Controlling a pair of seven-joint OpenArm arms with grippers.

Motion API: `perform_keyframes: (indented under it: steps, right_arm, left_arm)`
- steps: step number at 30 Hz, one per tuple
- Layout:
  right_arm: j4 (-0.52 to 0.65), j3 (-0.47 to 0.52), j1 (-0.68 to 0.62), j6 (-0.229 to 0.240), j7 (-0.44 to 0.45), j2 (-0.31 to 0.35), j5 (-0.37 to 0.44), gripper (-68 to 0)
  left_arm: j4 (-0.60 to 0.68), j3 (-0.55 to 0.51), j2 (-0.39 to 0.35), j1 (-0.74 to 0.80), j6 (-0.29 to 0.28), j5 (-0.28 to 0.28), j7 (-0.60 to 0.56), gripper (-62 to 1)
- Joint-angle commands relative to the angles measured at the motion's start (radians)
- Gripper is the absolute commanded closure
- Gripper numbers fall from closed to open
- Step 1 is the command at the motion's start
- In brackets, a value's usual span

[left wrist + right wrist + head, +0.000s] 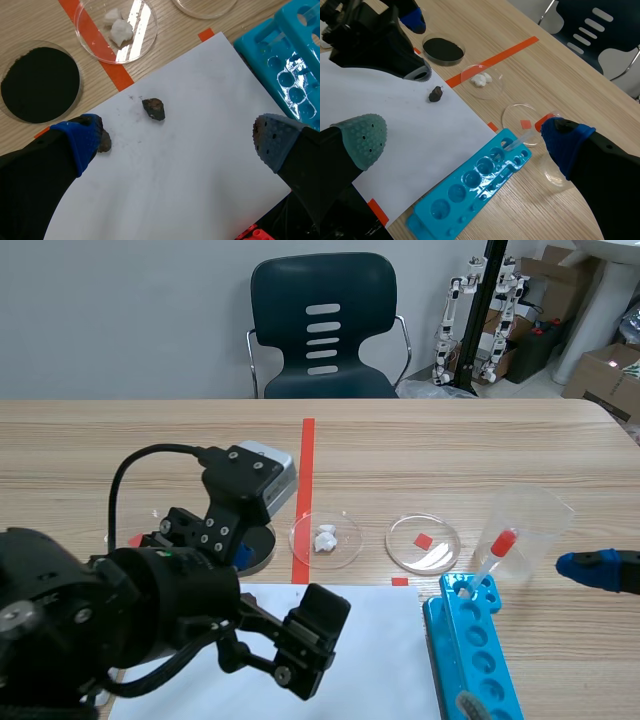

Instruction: Pick up the right mineral with the left hand

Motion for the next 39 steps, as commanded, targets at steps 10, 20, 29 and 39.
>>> perform_keyframes:
  steps: [10,20,29,39]
  right_arm:
    - [0.01,0.009,0.003,-0.001,0.012,0.005,0.008,-65.5]
    - [0.01,0.009,0.003,-0.001,0.012,0.005,0.008,-65.5]
    - [0.01,0.009,0.003,-0.001,0.012,0.005,0.008,-65.5]
    - [0.01,0.009,0.003,-0.001,0.012,0.005,0.008,-65.5]
  left_arm:
    - [-0.164,0.088,0.171,-0.164,0.187,-0.002,0.207,-62.3]
    - [-0.346,0.088,0.285,-0.285,0.273,0.091,0.345,-62.3]
    - [-0.454,0.088,0.345,-0.343,0.273,0.103,0.324,-62.3]
    - [-0.499,0.088,0.36,-0.367,0.312,0.121,0.311,-62.3]
